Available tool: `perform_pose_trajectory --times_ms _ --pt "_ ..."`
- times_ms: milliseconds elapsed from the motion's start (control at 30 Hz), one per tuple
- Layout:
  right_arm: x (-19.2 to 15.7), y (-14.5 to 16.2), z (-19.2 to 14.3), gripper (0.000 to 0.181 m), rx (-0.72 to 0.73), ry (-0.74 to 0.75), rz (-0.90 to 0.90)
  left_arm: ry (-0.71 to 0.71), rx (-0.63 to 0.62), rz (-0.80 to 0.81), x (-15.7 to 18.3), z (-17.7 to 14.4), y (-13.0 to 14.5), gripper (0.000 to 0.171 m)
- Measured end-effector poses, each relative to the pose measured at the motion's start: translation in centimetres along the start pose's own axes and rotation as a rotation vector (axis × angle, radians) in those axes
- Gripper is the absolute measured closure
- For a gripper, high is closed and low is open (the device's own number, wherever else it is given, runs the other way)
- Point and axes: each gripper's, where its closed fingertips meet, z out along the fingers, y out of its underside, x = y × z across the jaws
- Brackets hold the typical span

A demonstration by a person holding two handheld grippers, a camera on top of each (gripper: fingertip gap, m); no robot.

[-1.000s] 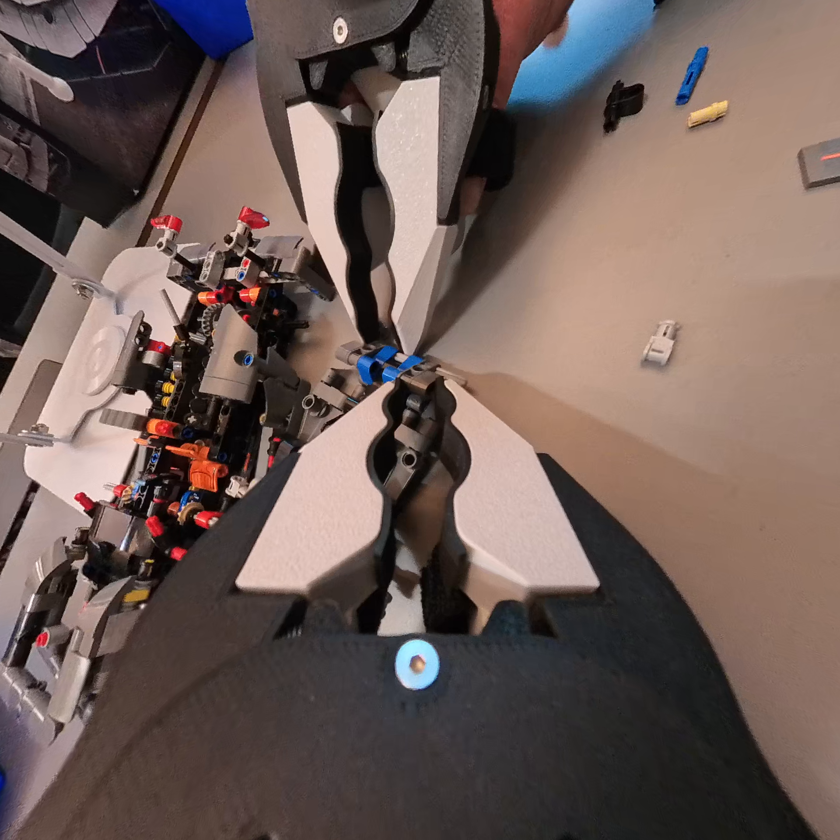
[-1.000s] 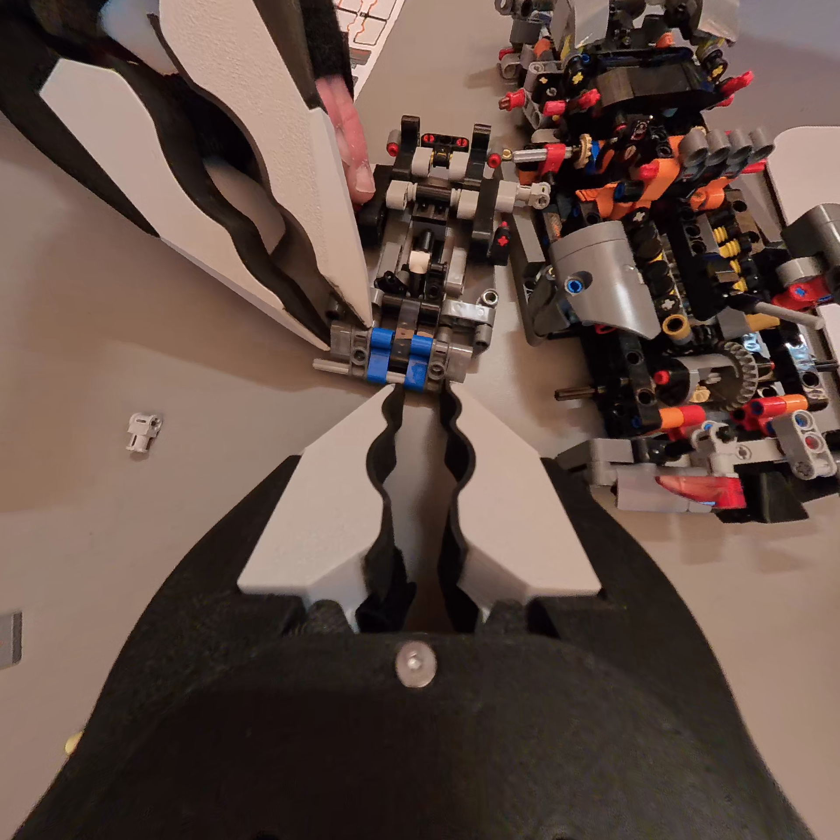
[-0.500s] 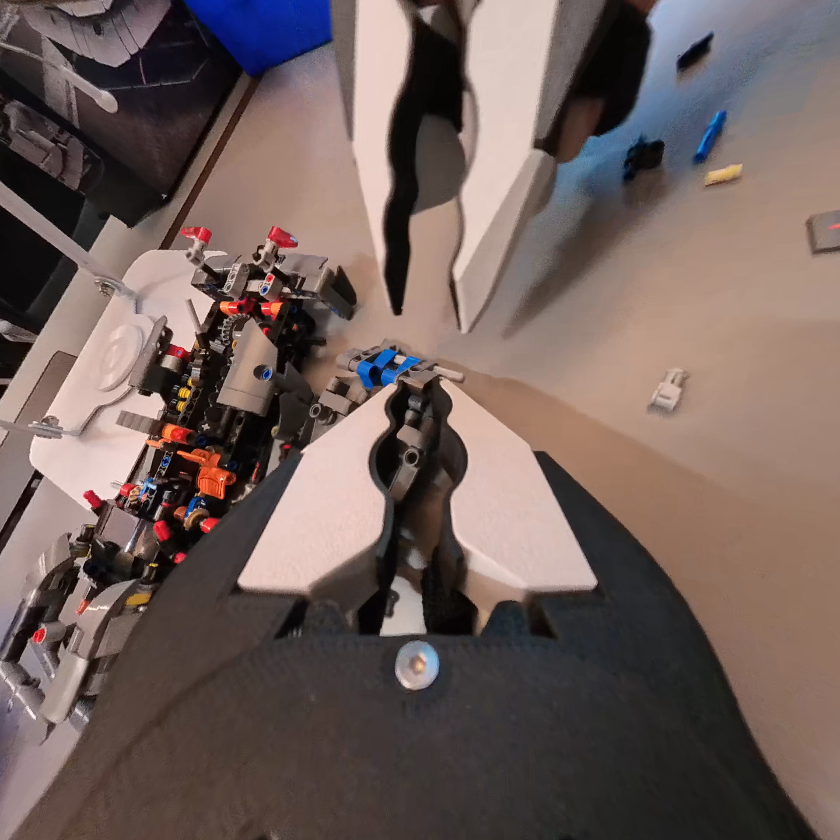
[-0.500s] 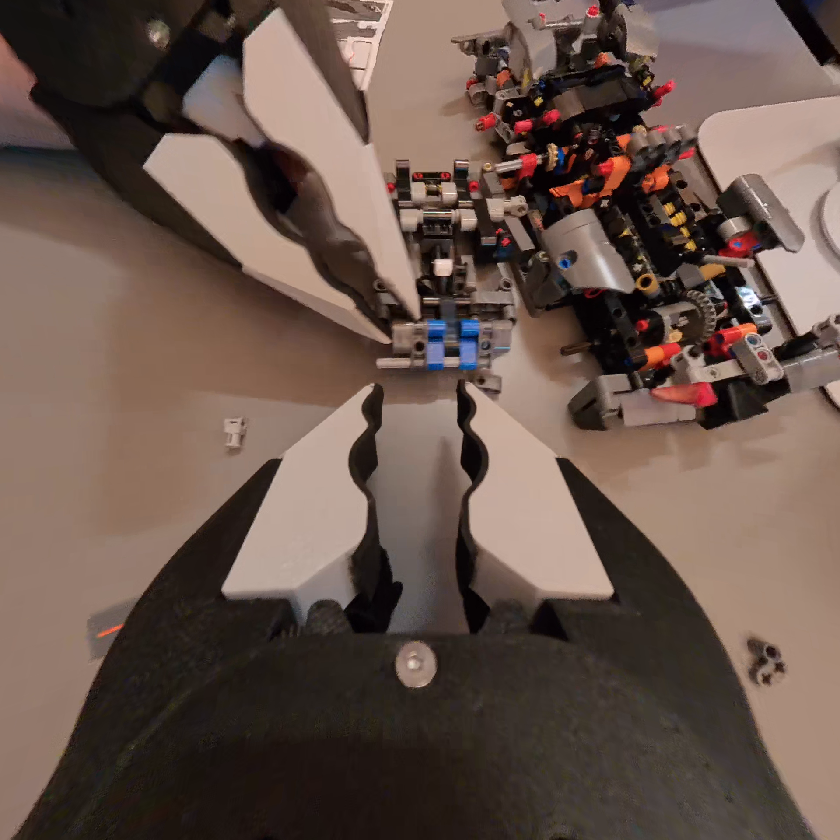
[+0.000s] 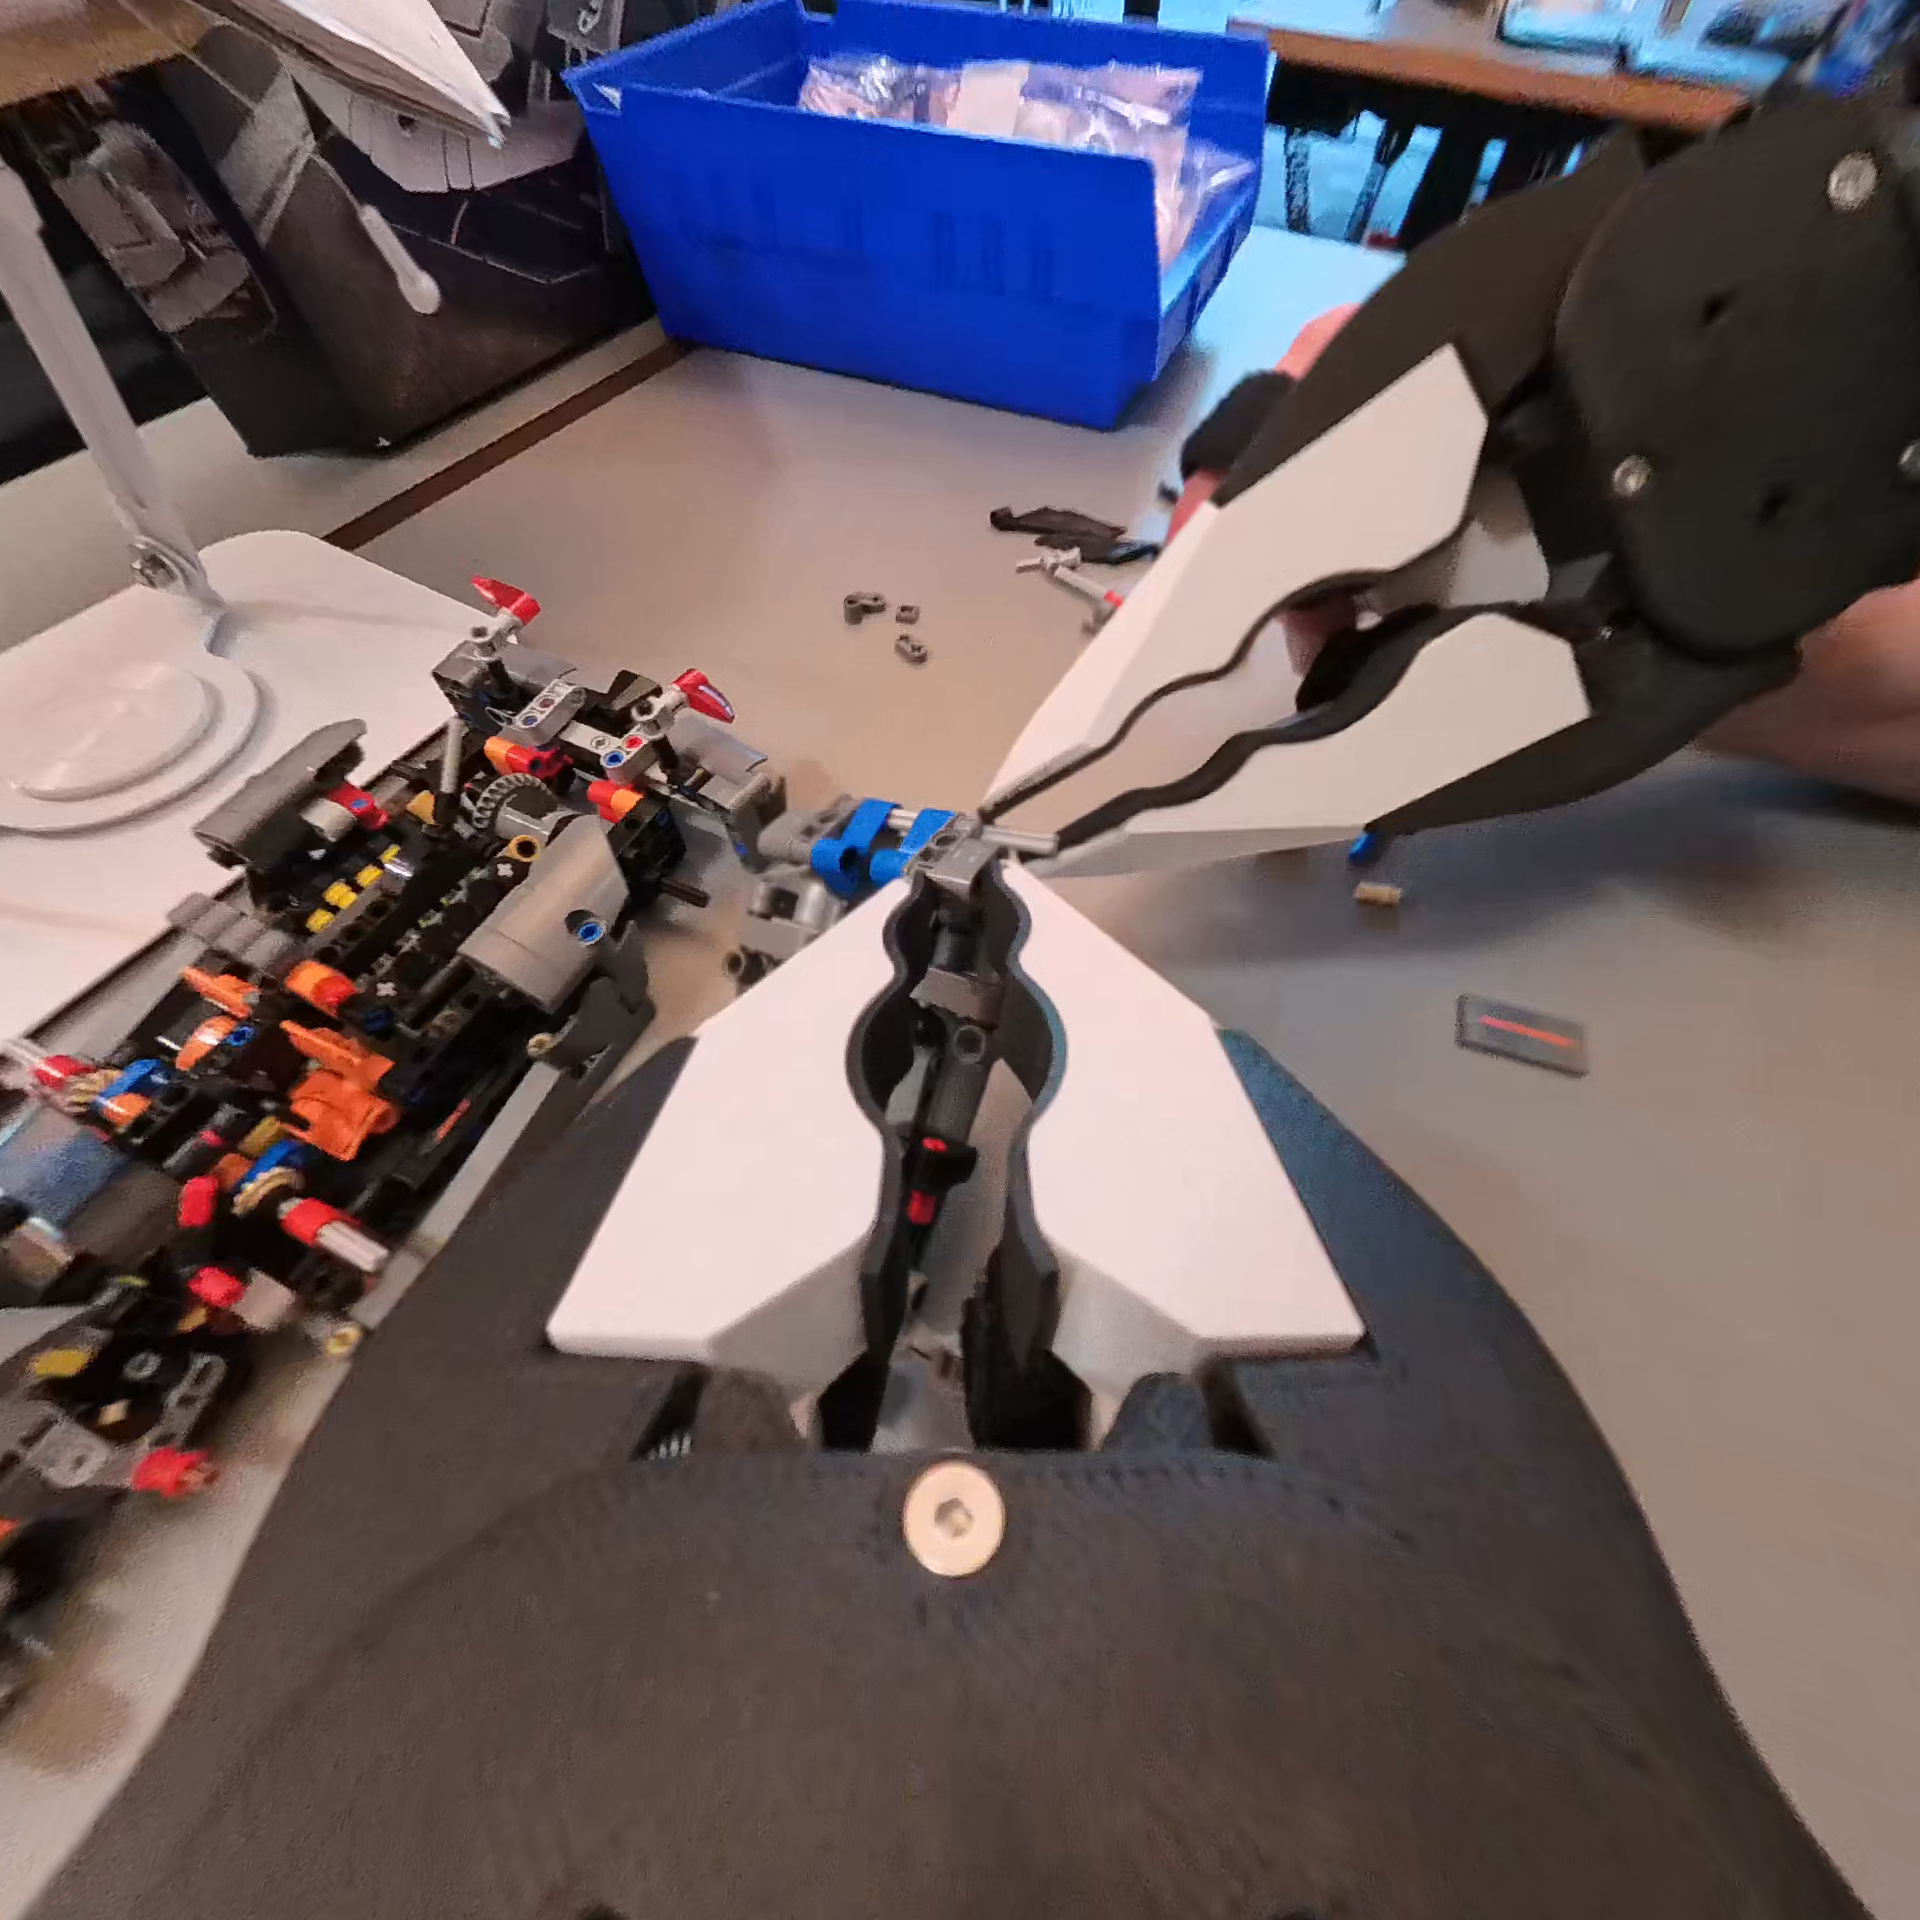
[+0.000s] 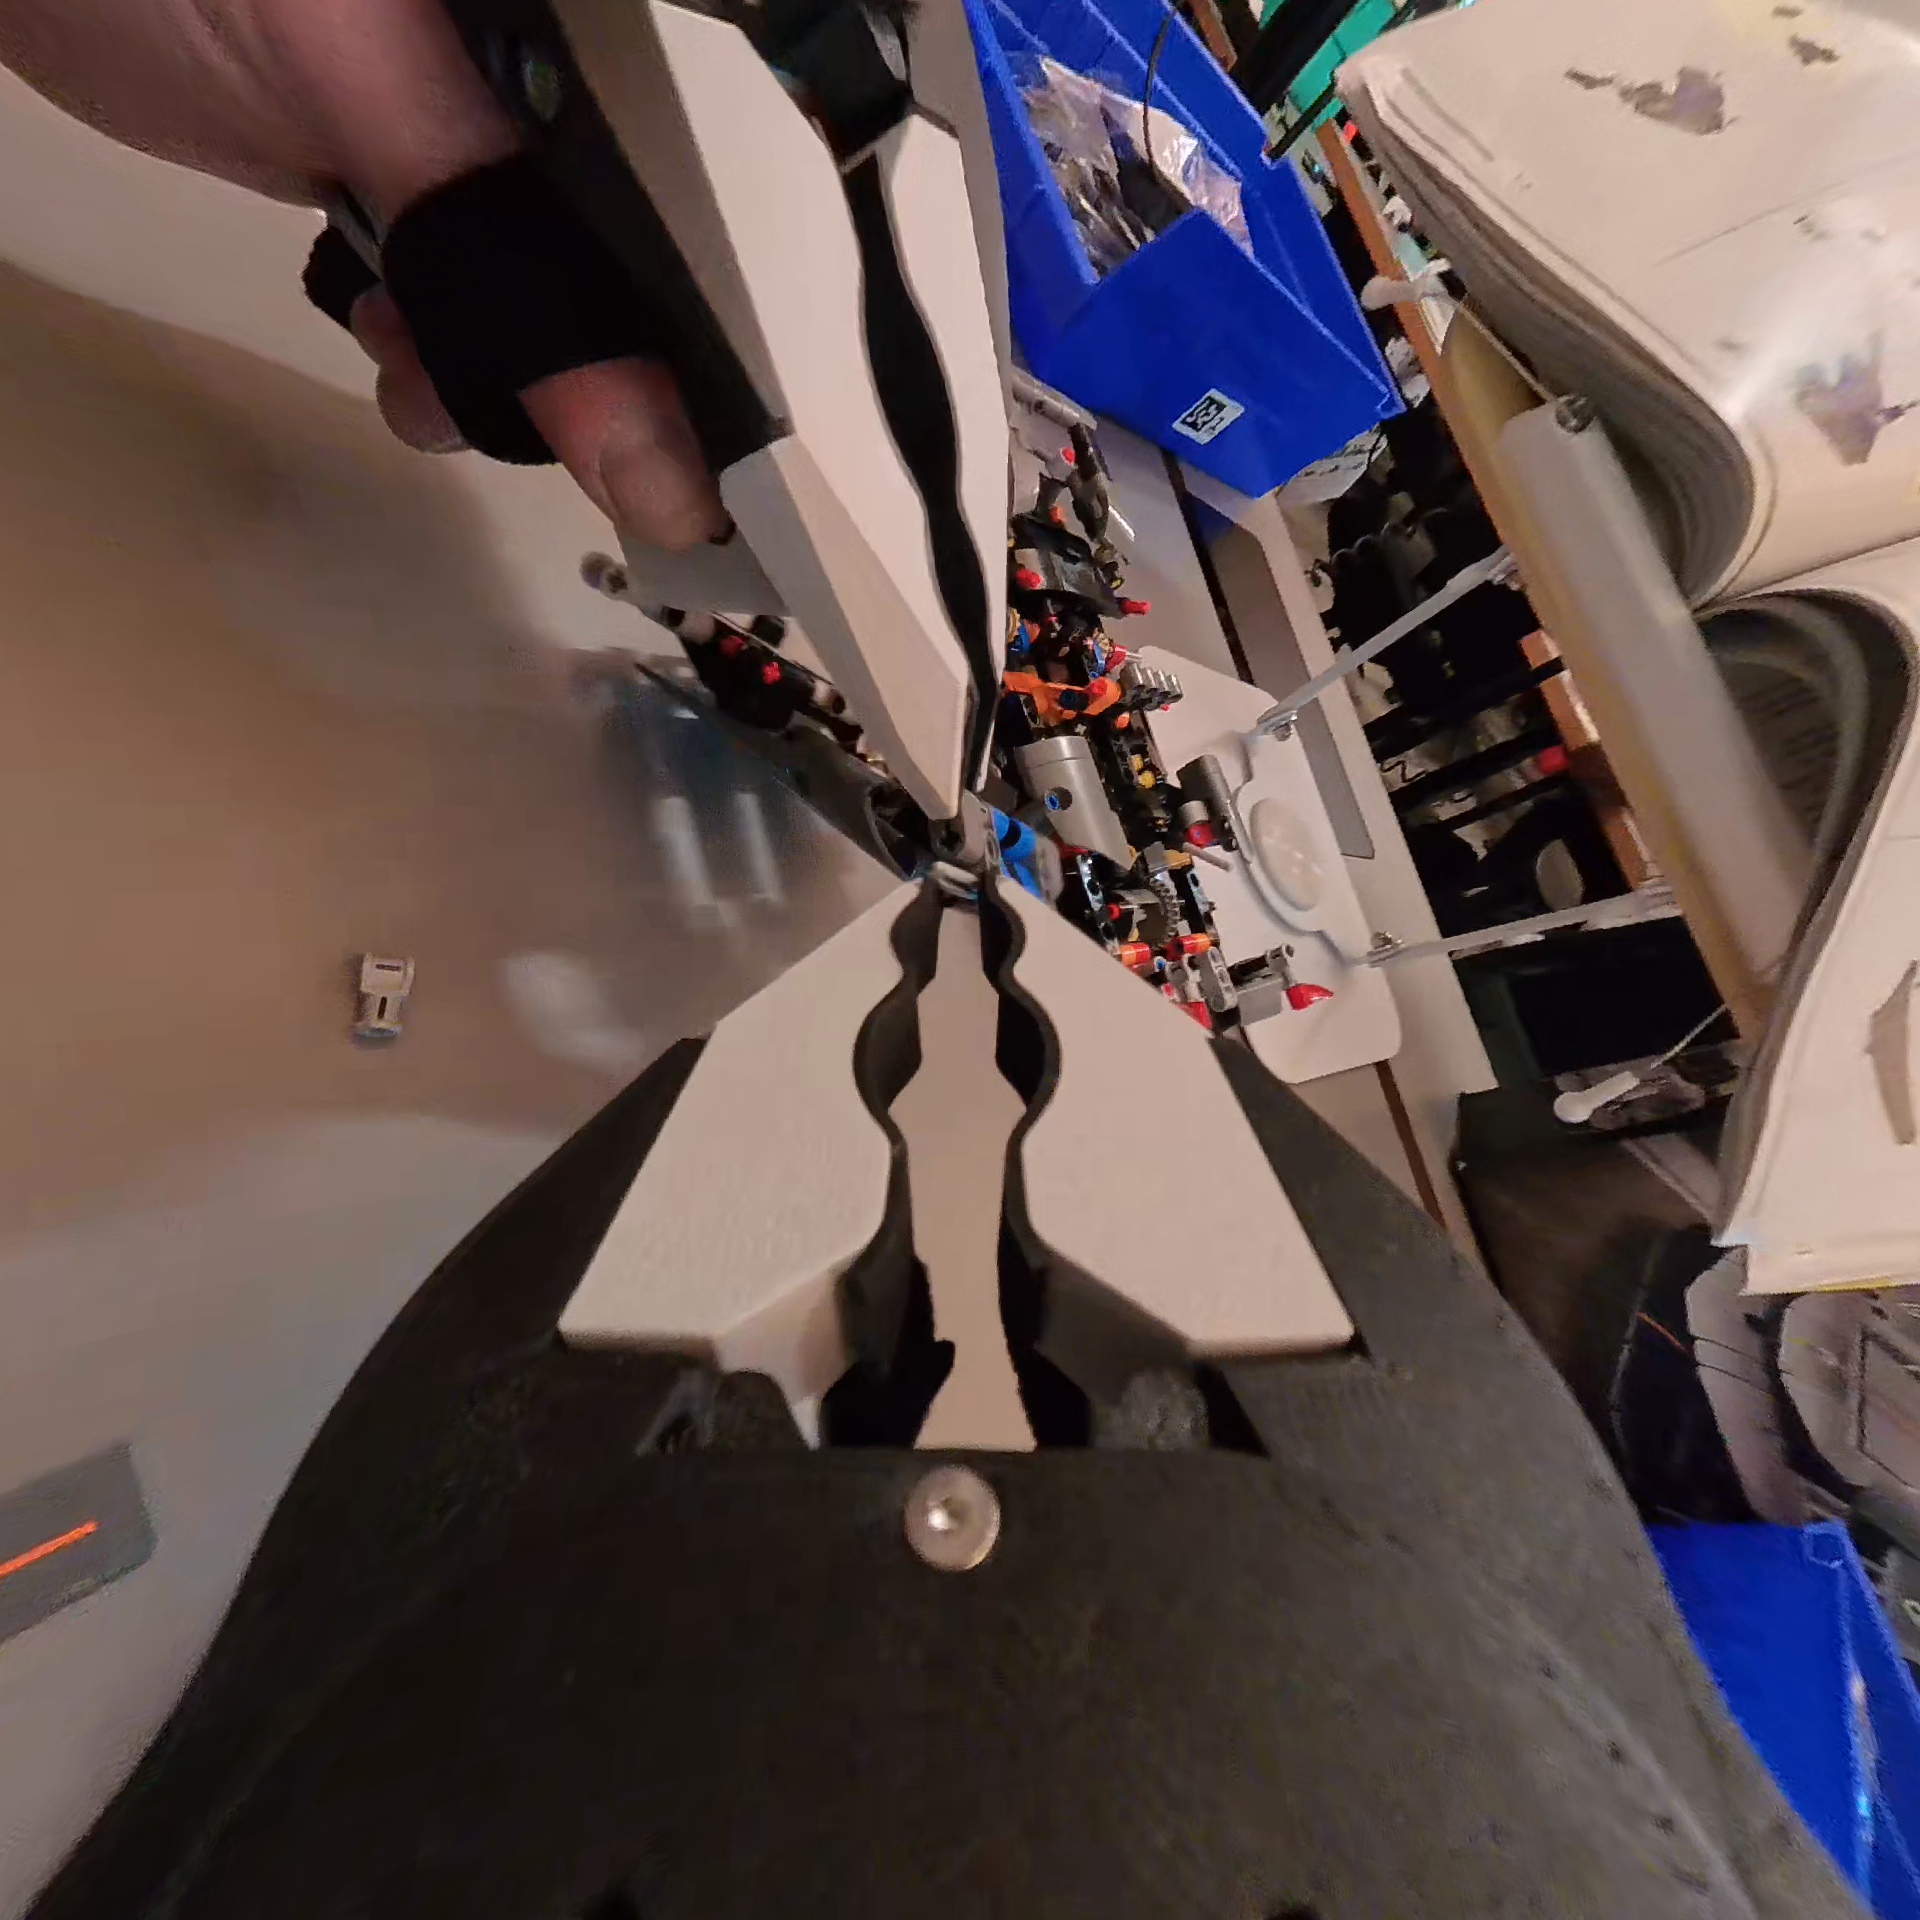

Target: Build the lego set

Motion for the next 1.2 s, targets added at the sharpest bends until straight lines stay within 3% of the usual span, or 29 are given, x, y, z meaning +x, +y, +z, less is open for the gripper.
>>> perform_pose_trajectory --times_ms 233,567,633,833,1000,1200 --pt "-0.3 0.0 -0.3 0.166 0.001 0.009 -0.07 0.033 0.037 -0.127 0.3 0.2 0.0 0.165" --pt "0.0 0.4 -0.8 0.179 -0.004 0.012 -0.068 0.056 0.052 -0.116 0.7 0.4 -0.7 0.164" --pt "0.0 0.4 -1.0 0.179 0.003 0.016 -0.089 0.043 0.077 -0.084 0.0 -0.4 -1.7 0.152" --pt "-0.2 -0.6 -1.5 0.179 0.046 0.026 -0.18 0.244 -0.131 -0.078 -0.2 0.9 0.3 0.104" --pt "-0.5 -1.0 -1.8 0.18 0.065 0.041 -0.231 0.494 -0.167 -0.196 1.2 1.2 0.4 0.105" --pt "-0.2 -1.0 -2.1 0.179 0.093 0.045 -0.228 0.588 -0.116 -0.258 1.7 1.9 0.3 0.113"
